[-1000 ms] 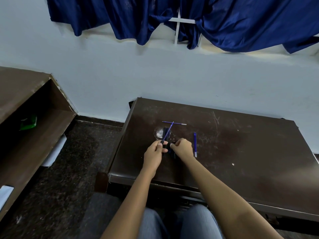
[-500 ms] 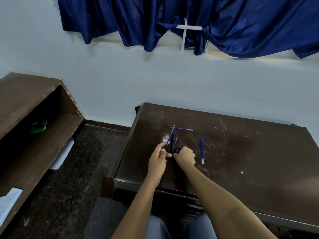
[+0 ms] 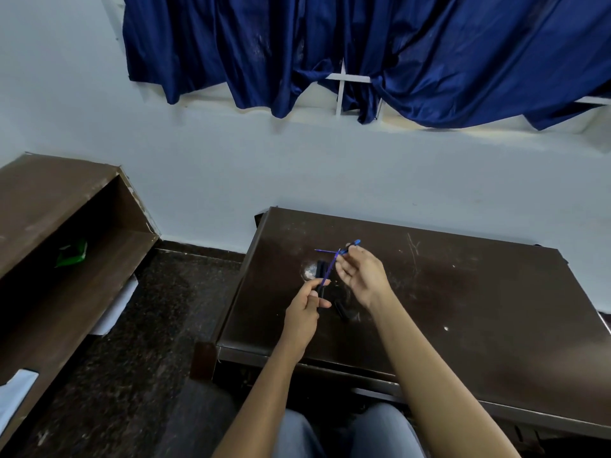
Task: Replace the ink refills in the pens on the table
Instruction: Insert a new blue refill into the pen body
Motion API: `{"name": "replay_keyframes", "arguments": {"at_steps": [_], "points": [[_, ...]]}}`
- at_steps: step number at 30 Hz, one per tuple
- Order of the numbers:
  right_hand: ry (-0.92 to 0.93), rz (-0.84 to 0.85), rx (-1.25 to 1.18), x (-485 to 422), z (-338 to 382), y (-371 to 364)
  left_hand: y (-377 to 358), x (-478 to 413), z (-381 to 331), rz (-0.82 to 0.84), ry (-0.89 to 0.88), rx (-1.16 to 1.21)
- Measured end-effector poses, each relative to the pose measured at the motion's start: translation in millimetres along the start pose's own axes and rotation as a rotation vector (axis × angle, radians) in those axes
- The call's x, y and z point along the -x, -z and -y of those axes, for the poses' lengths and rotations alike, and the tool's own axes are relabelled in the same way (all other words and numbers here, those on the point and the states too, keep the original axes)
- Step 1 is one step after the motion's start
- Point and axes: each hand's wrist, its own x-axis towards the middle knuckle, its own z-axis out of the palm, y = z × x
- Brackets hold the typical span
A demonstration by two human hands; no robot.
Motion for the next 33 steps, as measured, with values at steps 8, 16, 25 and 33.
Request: {"name": "replay_keyframes", "arguments": {"at_steps": [8, 16, 25, 33], "points": [[0.097, 0.097, 0.002, 39, 33, -12, -4, 25, -21, 0.000, -0.065, -0.042], [0.187, 0.139, 0.166, 69, 40, -7, -3, 51, -34, -0.007, -0.087, -0.056], [0.209, 0.150, 0.385, 102, 35, 0, -4, 81, -47, -0.003, -0.088, -0.019], [0.190, 0.162, 0.494, 130, 22, 9, -3, 100, -55, -0.050, -0.052, 0.049]]}}
